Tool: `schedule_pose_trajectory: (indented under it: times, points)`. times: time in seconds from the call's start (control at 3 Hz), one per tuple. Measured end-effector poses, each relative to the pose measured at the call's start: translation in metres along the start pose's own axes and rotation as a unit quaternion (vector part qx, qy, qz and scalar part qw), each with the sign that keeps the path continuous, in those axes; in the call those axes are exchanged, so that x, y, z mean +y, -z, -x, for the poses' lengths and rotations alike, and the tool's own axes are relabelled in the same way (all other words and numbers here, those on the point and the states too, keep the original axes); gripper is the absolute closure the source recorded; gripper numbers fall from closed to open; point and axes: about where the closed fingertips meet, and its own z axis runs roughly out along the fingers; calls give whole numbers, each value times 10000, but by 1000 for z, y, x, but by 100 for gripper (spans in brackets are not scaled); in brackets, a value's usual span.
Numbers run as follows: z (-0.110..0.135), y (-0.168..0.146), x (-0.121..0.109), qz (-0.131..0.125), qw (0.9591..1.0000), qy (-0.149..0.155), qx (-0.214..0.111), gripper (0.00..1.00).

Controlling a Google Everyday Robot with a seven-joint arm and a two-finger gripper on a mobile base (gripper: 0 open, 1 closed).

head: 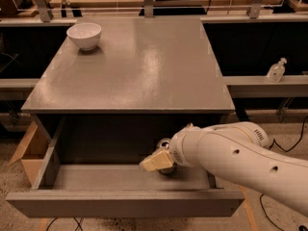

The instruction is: Place 7up can into top drawer

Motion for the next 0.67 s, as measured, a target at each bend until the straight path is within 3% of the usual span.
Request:
schedule_pose_trajectory:
  times: [0.33, 0.67]
  points:
    - [6, 22, -12, -114, 9999, 18, -74, 0]
    - [1, 53, -30, -222, 9995, -161, -133, 0]
